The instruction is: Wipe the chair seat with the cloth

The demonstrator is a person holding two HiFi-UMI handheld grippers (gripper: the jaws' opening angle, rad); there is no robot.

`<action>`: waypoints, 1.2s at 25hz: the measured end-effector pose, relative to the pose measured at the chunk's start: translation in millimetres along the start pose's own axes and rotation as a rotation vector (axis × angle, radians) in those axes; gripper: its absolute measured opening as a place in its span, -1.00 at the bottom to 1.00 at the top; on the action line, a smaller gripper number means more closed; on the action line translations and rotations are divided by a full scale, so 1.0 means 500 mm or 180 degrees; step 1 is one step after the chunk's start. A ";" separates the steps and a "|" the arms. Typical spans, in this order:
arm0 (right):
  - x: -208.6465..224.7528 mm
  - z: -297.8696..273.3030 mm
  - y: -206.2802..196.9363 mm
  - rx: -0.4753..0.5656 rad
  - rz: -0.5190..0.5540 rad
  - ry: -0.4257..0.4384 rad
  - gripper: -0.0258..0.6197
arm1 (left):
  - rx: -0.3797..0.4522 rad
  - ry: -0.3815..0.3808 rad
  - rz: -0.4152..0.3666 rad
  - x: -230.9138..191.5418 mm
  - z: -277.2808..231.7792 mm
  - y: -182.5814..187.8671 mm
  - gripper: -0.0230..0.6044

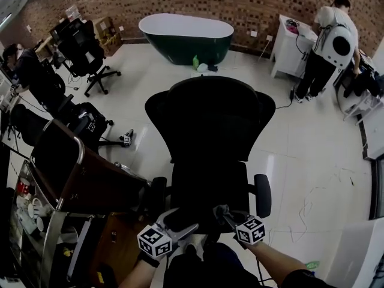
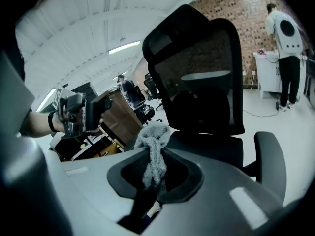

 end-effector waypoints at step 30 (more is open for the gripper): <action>-0.544 0.424 -0.165 0.1225 -0.0009 -0.0358 -0.77 | 0.0202 -0.0660 -0.0543 0.377 0.424 -0.188 0.31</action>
Point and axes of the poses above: the fingertips, and each gripper's own axes: z backward along the fingers, x to its right, y out of its top, the point moved 7 cm from there along z, backward along the fingers, and after that the axes turned 7 degrees about -y, right-handed, at the moved point
